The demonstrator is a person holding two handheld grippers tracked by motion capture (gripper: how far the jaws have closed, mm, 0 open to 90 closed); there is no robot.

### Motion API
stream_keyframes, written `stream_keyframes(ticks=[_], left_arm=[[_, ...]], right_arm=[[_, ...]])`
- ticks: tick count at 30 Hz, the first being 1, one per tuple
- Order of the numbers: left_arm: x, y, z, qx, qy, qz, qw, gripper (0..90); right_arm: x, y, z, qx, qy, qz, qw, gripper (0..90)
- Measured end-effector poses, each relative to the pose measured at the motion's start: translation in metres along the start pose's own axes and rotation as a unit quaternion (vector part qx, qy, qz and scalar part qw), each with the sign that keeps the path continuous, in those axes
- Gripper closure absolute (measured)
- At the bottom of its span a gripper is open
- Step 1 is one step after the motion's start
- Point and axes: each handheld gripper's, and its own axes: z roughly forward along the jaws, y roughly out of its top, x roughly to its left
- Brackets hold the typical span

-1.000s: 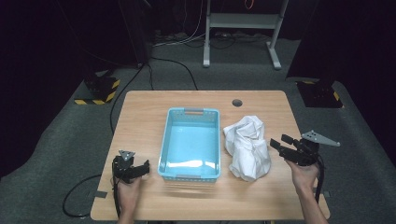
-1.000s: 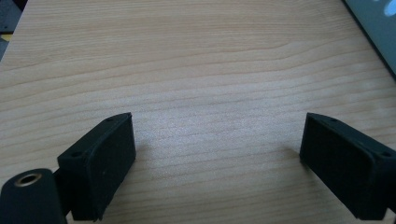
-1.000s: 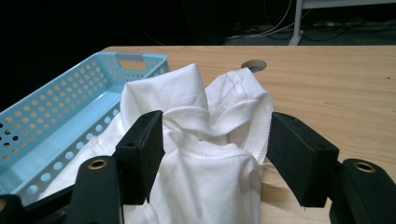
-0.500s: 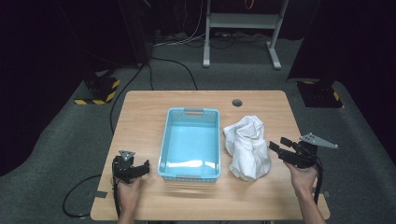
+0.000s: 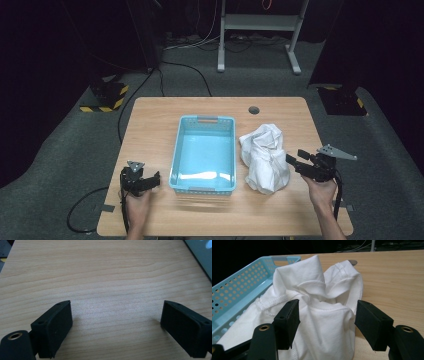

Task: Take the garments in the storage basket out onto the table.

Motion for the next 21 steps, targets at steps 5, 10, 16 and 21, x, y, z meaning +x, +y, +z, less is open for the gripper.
stream_keyframes(ticks=[5,10,16,21], left_arm=[[0.0,0.0,0.0,0.0,0.0,0.0,1.0,10.6],[0.0,0.0,0.0,0.0,0.0,0.0,1.0,10.6],[0.0,0.0,0.0,0.0,0.0,0.0,1.0,10.6],[0.0,0.0,0.0,0.0,0.0,0.0,1.0,10.6]], right_arm=[[-0.001,-0.003,0.001,0.004,-0.002,0.002,1.0,35.6],[-0.002,-0.005,0.002,0.009,-0.003,0.006,0.9999,35.2],[-0.003,-0.009,0.005,0.015,-0.009,0.005,0.9998,35.0],[-0.004,-0.011,0.006,0.019,-0.014,0.003,0.9997,35.0]])
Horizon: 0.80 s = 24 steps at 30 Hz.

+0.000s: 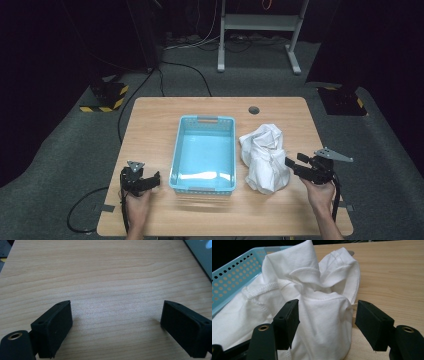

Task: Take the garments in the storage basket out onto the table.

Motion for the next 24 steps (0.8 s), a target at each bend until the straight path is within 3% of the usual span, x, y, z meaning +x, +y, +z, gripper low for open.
stream_keyframes(ticks=[24], left_arm=[[0.0,0.0,0.0,0.0,0.0,0.0,1.0,10.6]], right_arm=[[-0.006,-0.014,0.01,0.027,-0.024,0.002,0.9993,34.4]])
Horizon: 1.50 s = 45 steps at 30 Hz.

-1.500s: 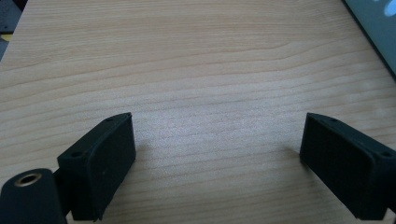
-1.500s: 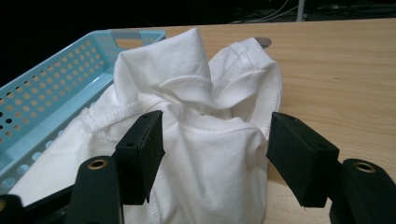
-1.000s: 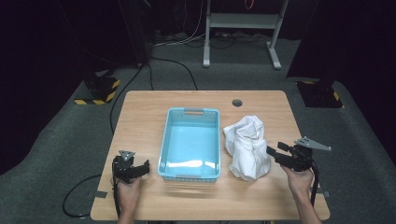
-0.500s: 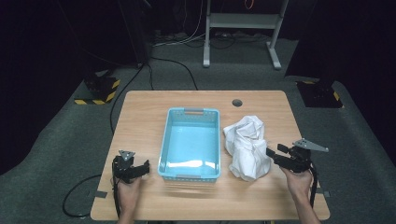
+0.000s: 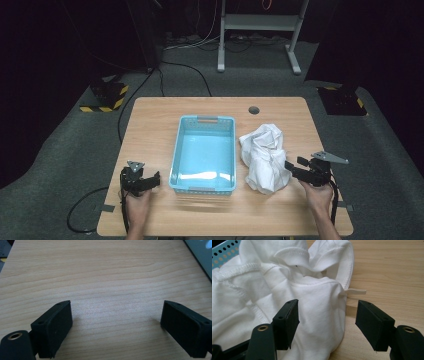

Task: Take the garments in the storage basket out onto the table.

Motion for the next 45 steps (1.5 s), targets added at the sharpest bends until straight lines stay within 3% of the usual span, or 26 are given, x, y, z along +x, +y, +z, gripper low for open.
stream_keyframes(ticks=[45], left_arm=[[0.0,0.0,0.0,0.0,0.0,0.0,1.0,10.6]], right_arm=[[-0.002,-0.019,0.026,0.056,-0.024,-0.004,0.9981,32.0]])
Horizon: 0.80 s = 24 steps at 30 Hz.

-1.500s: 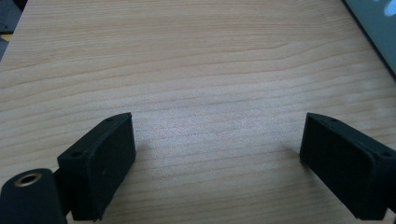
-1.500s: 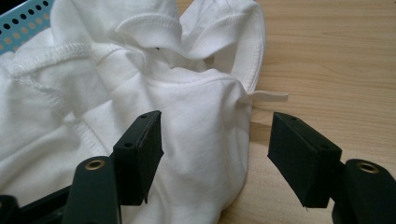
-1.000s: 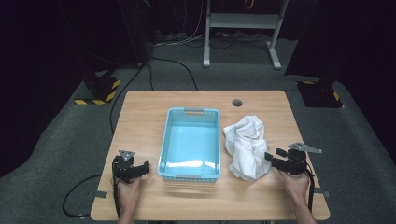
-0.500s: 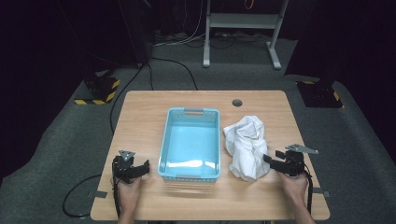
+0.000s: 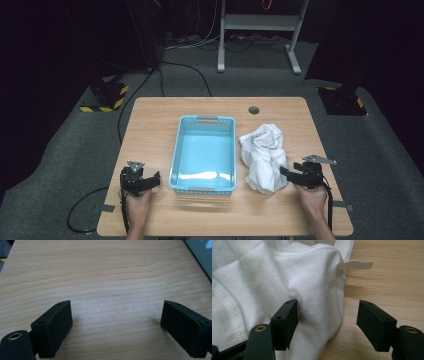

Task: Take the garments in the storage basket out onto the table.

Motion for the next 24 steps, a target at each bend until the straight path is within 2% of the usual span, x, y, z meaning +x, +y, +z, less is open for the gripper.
stream_keyframes(ticks=[17,21,24], left_arm=[[0.0,0.0,0.0,0.0,0.0,0.0,1.0,10.6],[0.0,0.0,0.0,0.0,0.0,0.0,1.0,10.6],[0.0,0.0,0.0,0.0,0.0,0.0,1.0,10.6]], right_arm=[[0.002,-0.007,0.013,0.018,-0.026,-0.008,0.9995,27.3],[0.003,-0.009,0.014,0.013,-0.035,-0.02,0.9991,26.7],[0.007,-0.012,0.017,0.007,-0.052,-0.048,0.9974,25.7]])
